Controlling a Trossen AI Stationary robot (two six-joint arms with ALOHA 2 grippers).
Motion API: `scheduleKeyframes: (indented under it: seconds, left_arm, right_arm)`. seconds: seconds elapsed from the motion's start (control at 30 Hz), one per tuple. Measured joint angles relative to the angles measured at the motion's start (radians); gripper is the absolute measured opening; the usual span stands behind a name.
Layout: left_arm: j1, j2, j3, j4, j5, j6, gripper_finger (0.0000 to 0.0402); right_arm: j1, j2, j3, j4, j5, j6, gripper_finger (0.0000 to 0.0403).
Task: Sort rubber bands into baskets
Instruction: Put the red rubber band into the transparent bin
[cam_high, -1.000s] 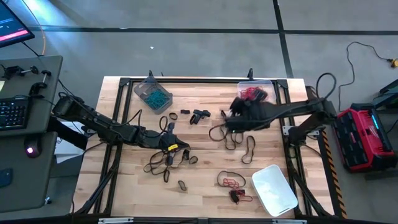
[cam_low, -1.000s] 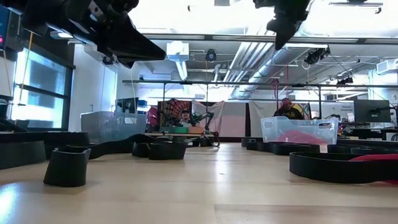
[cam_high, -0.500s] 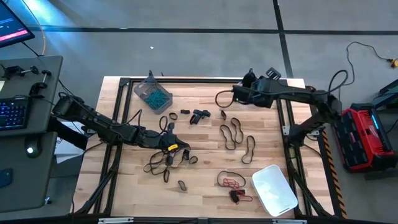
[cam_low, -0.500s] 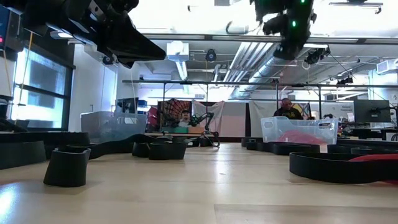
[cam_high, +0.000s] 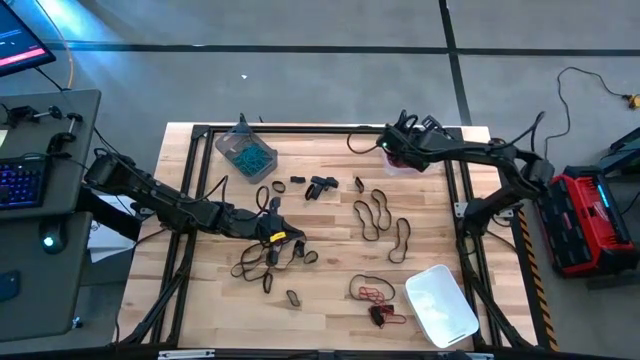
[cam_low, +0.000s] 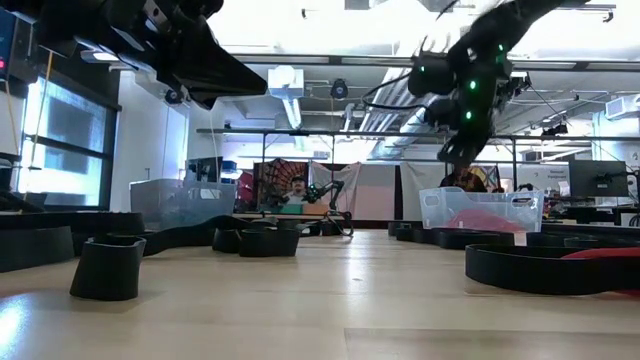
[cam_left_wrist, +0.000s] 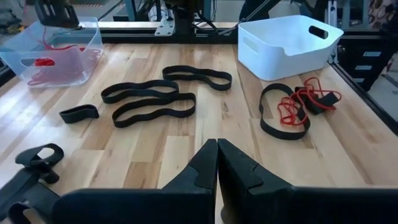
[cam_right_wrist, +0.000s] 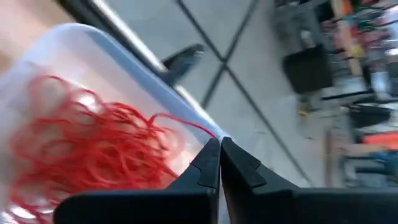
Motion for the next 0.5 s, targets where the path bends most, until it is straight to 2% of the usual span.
scheduleKeyframes:
  seconds: [0.13, 0.2, 0.3, 0.5]
  left_arm:
    - [-0.001, 0.0, 0.0, 0.0, 0.001, -0.014, 0.0003]
    - [-0.001, 0.0, 0.0, 0.0, 0.001, -0.016, 0.0003]
    - [-0.001, 0.0, 0.0, 0.007, -0.006, -0.017, 0.0003]
    - [-0.002, 0.0, 0.0, 0.033, -0.011, -0.025, 0.0003]
  right_arm:
    - [-0.036, 0.0, -0.044, 0.114, -0.161, -0.032, 0.0001]
    - [-0.042, 0.001, -0.047, 0.104, -0.194, -0.033, 0.0012]
    - [-0.042, 0.001, -0.036, 0.081, -0.195, -0.033, 0.0048]
    - [-0.023, -0.001, 0.029, 0.032, -0.119, 0.048, 0.0147]
